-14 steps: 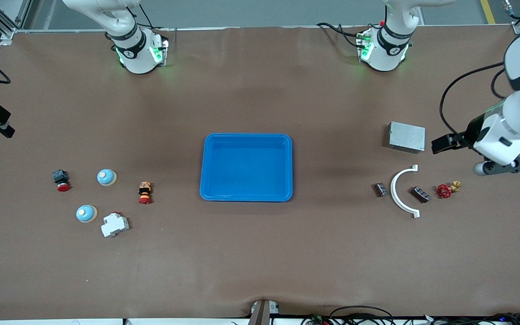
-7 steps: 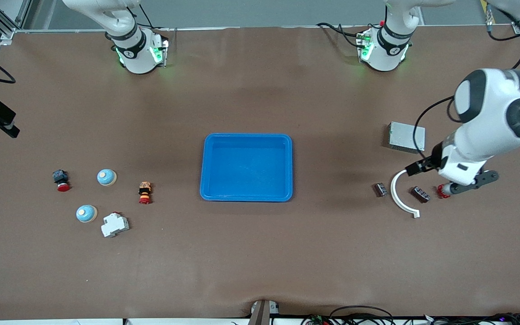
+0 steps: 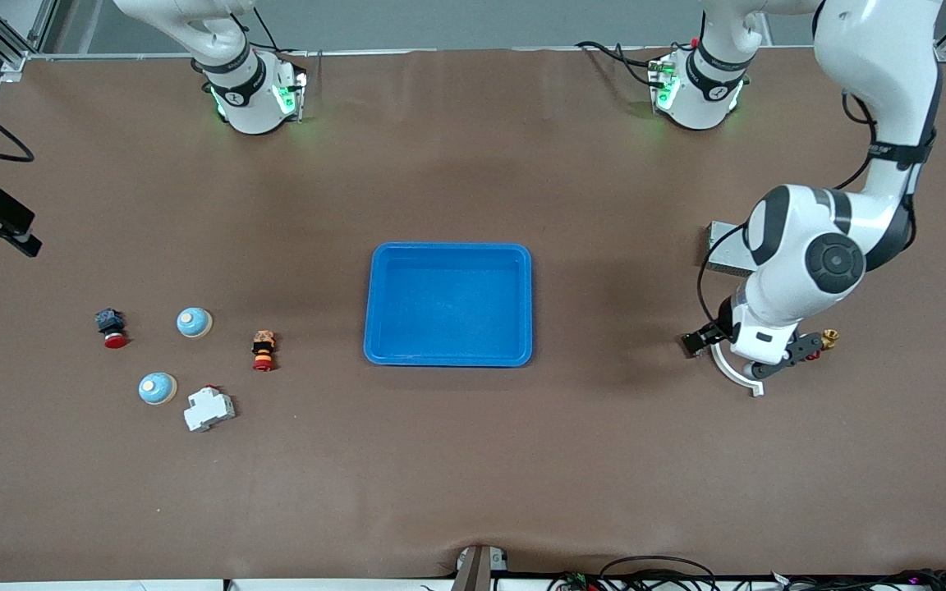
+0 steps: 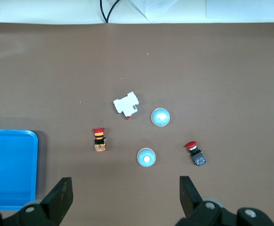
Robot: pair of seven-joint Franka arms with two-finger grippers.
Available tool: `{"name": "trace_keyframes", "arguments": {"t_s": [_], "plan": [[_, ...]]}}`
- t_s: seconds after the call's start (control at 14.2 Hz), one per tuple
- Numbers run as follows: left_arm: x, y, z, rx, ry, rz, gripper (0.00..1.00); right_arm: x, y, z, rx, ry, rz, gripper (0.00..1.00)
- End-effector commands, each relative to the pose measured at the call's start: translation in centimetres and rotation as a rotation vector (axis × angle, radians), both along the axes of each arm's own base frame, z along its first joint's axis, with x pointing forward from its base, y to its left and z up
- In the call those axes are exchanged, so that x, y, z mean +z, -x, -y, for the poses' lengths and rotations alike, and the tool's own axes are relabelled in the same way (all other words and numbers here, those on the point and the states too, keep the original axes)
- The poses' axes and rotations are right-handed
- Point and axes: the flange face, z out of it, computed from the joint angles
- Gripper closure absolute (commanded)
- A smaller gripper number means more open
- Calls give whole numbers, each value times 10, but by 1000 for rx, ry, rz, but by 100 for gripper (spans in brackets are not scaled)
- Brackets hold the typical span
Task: Place electrolytic capacitor and blue bell in tray
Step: 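Close the left gripper on the black capacitor and lift it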
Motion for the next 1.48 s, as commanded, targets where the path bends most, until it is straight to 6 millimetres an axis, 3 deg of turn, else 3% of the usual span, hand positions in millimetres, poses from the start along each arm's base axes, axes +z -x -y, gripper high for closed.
{"name": "trace_keyframes", "arguments": {"t_s": [0.0, 0.14, 0.21, 0.28, 0.35, 0.49, 0.63, 0.77, 0.84, 0.91, 1.06, 1.27, 1.41], "plan": [[-30, 6, -4, 21, -4, 10, 13, -14, -16, 2, -10, 9, -4, 0], [-52, 8, -9, 28, -5, 1, 14, -19, -24, -5, 0, 8, 21, 0], [-61, 8, -9, 29, -4, -1, 16, -33, -27, -10, 8, 8, -11, 0], [-64, 8, -8, 31, 0, 17, 18, -50, -31, -4, -2, 10, -45, 0], [-66, 8, -9, 43, 1, 22, 23, -54, -33, 4, -19, 8, -51, 0], [-76, 11, -7, 48, -1, 11, 36, -43, -34, 17, -43, -3, -17, 0], [-83, 12, -9, 52, -1, 11, 49, -65, -37, 15, -37, -1, -77, 0], [-87, 13, -10, 53, -3, 5, 72, -64, -38, 23, -51, -4, -71, 0], [-84, 12, -8, 49, -3, 9, 92, -65, -38, 25, -54, -4, -72, 0], [-81, 12, -4, 48, -2, 15, 100, -66, -39, 25, -54, -4, -74, 0], [-68, 10, 3, 69, 2, 34, 100, -70, -41, 19, -45, -3, -78, 0], [-29, 10, 30, 95, 5, 45, 100, -80, -46, 18, -45, -2, -95, 0], [-4, 11, 65, 164, 13, 61, 100, -83, -45, 22, -51, -3, -106, 0]]}}
